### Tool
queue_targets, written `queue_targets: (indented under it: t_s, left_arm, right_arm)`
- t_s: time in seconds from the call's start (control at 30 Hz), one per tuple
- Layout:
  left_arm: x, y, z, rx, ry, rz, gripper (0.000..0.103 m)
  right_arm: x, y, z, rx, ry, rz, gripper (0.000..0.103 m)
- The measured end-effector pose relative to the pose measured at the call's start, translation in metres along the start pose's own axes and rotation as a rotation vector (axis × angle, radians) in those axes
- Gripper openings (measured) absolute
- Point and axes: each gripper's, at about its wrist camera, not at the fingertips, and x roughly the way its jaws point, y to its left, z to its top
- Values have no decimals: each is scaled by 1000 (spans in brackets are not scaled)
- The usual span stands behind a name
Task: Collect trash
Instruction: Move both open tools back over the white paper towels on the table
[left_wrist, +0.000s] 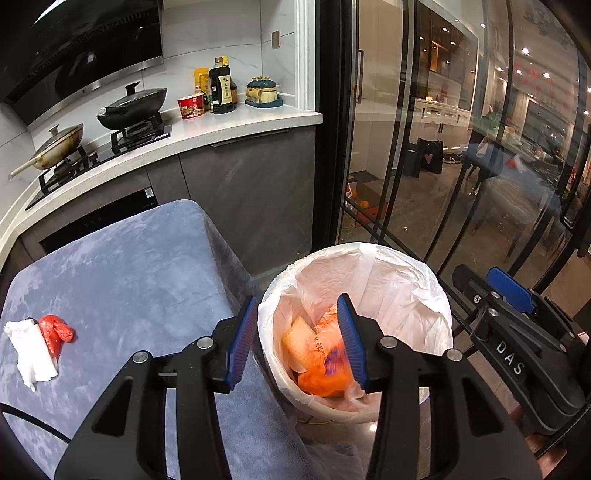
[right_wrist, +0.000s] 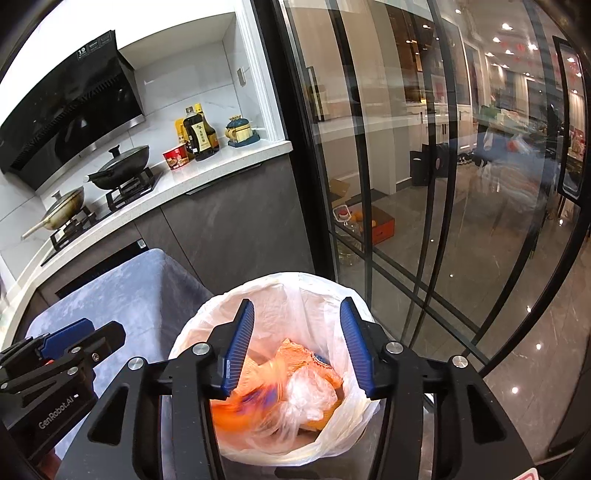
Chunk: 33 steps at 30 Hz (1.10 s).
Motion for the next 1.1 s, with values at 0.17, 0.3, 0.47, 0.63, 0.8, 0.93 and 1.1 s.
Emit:
queue_targets:
  t_s: [0.17,0.3,0.47,0.63,0.8,0.93,1.1]
  left_arm:
    - [-2,1,1,-5,-4,3,43]
    - [-5,7,1,-17,-10,5,43]
    - [-11,20,0,-37,-16,18,42]
    - [-21,43,-1,-69,-29,41,43]
    - [-30,71,-3,-110,-40,74,43]
    - [-41,101,-7,-150,-49,115,44]
    - [-54,147,-16,-214,-57,177,48]
  right_arm:
    - [-3,2,0,-1,-10,4,51]
    - [-6,7,1,-7,-17,11,51]
    - [-12,18,3,-27,-29,25,51]
    - [-20,36,4,-50,-49,48,56]
    - [-25,60,4,-82,-57,79,57]
    - [-28,84,2,-107,-58,110,59]
    - [-29,120,-3,-147,-46,157,59]
